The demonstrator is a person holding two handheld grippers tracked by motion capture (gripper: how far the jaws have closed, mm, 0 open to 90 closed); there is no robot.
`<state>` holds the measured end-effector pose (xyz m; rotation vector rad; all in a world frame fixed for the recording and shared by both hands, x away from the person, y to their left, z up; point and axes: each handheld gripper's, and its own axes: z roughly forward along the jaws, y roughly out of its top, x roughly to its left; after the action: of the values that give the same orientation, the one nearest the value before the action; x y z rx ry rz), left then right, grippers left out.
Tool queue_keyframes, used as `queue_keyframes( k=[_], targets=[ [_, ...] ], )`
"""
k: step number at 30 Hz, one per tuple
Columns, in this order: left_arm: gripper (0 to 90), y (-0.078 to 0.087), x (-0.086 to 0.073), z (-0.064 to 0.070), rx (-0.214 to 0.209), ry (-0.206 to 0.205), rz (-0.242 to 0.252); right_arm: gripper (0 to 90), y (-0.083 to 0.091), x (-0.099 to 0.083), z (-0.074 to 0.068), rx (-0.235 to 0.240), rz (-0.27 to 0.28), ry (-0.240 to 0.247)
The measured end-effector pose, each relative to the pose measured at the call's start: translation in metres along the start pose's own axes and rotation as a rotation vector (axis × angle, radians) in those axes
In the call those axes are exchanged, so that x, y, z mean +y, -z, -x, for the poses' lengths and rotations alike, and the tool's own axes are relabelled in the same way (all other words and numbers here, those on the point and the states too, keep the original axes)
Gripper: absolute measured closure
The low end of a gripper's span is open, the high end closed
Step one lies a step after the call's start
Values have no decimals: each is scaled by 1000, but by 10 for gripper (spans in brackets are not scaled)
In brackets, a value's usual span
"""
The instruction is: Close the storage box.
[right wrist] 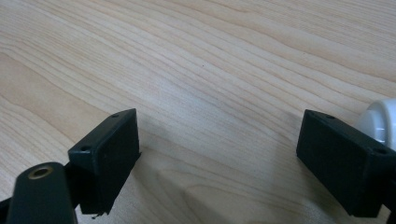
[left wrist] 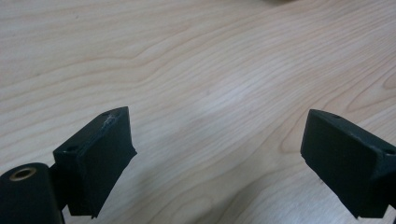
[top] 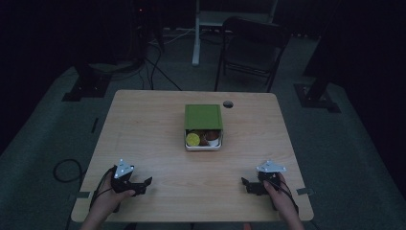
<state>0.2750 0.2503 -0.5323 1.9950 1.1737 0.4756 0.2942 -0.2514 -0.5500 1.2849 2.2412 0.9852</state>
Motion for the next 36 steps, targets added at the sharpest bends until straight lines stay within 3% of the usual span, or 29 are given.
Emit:
queue_keyframes(
  k=[17,28,34,36],
  targets=[
    [99,4,-16,-13,92,34,-51,126,0,0,-1,-8,-5,13],
    [100,5,-19,-22,153,96,-74,125,0,0,-1,-8,-5,13],
    [102,3,-19,-20,196,87,-90,126,0,0,-1,-8,-5,13],
    [101,2,-18,-20,215,106,-88,125,0,0,-1,-8,-5,13]
  ],
)
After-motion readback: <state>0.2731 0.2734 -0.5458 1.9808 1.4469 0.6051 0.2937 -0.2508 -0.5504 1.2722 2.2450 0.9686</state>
